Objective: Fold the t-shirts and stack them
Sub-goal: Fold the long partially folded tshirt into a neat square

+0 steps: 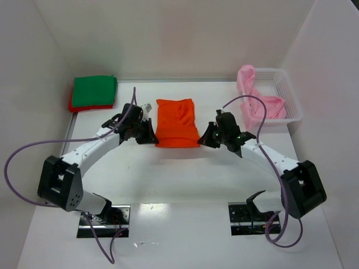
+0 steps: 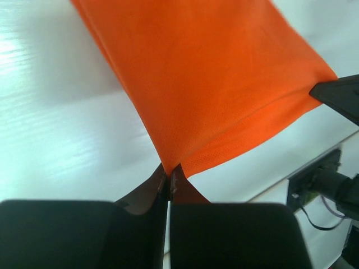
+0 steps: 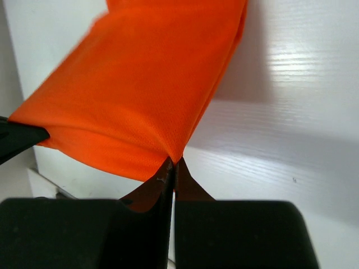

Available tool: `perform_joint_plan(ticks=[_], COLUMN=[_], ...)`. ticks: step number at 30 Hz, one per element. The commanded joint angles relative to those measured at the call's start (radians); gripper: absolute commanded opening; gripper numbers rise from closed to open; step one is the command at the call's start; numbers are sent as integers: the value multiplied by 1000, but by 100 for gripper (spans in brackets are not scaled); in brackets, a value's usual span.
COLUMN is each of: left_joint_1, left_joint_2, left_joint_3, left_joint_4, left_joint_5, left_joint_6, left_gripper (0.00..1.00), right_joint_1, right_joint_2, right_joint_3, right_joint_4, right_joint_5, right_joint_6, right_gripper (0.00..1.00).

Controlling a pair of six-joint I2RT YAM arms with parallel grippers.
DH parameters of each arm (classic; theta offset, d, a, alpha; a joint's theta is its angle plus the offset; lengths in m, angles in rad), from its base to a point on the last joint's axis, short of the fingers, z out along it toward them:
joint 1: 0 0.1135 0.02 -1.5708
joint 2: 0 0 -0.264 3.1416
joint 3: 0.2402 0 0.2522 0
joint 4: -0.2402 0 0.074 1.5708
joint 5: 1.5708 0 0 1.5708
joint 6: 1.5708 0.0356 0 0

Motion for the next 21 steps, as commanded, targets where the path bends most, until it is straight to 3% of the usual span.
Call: perform_joint_plan(ticks=[1, 8, 15, 21], left_joint_1=[7, 19, 66, 169], left_joint_2=[-102, -57, 94, 209], left_joint_3=[41, 152, 238, 267], left_joint_4=[-103, -133, -124, -70], left_joint_5=[-61, -35, 40, 179], left_joint_6=[-17, -8, -8, -7], left_gripper=[0, 0, 0, 0], right_joint_1=[-1, -1, -42, -81], right_joint_2=[-80, -34, 138, 299], right_joint_3=[75, 219, 328, 464], right_joint_4=[-98, -99, -42, -7], right_joint_5=[67, 88, 65, 45], right_joint_6=[3, -27, -46, -89], right_gripper=[0, 0, 0, 0])
